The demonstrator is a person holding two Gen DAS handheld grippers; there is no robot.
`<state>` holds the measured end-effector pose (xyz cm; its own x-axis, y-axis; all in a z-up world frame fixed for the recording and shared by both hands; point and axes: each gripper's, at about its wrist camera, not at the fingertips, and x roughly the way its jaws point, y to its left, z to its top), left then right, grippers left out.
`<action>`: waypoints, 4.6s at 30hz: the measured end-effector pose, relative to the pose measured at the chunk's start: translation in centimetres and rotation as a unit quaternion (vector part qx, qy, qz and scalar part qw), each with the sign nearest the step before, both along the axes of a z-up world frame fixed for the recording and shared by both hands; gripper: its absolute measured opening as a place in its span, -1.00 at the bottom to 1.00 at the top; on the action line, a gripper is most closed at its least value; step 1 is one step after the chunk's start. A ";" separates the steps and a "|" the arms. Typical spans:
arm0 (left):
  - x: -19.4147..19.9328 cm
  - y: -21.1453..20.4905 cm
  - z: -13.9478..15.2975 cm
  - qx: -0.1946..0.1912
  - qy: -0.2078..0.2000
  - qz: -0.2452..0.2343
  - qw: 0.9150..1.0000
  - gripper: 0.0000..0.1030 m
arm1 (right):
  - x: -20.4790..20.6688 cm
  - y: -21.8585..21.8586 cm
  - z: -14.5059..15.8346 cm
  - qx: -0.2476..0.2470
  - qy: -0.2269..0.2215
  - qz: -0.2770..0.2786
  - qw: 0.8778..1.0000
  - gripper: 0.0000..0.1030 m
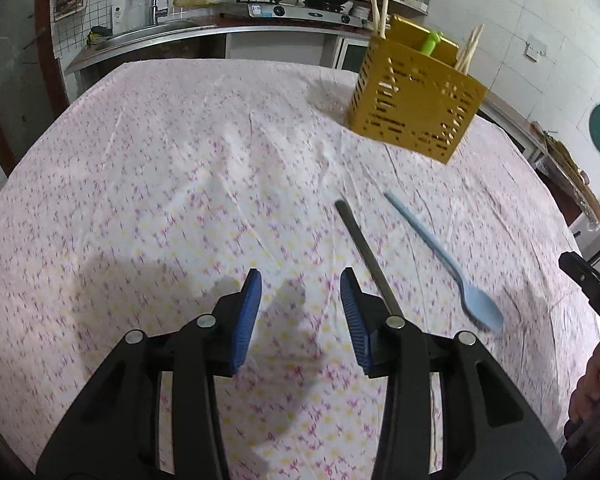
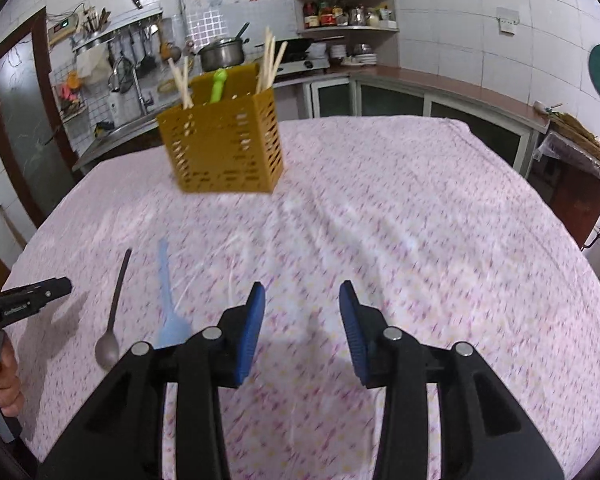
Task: Organize utensils
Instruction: 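Grasp the dark chopstick with the left tool while the right tool grasps the blue spoon, then lift the dark chopstick and blue spoon and carry them toward the caddy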
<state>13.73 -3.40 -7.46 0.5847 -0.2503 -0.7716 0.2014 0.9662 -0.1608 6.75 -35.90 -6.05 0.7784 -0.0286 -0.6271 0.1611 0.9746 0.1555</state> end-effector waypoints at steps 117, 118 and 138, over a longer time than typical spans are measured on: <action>10.8 -7.8 -2.2 0.037 0.043 -0.054 0.997 -0.86 | 18.4 3.1 -4.0 0.021 0.123 0.032 0.992 -0.86; 10.9 -7.7 -1.8 0.038 0.036 -0.054 0.997 -0.86 | 18.2 3.1 -3.6 0.021 0.117 0.030 0.993 -0.86; 8.2 -6.1 8.2 -0.018 -0.087 -0.050 0.995 -0.86 | 8.4 1.7 8.4 0.032 -0.096 0.024 0.995 -0.86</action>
<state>21.92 -9.49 0.70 0.6804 -0.3387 -0.6499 0.3232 0.9346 -0.1487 15.12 -34.19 2.33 0.8832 0.0461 -0.4667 0.0770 0.9674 0.2413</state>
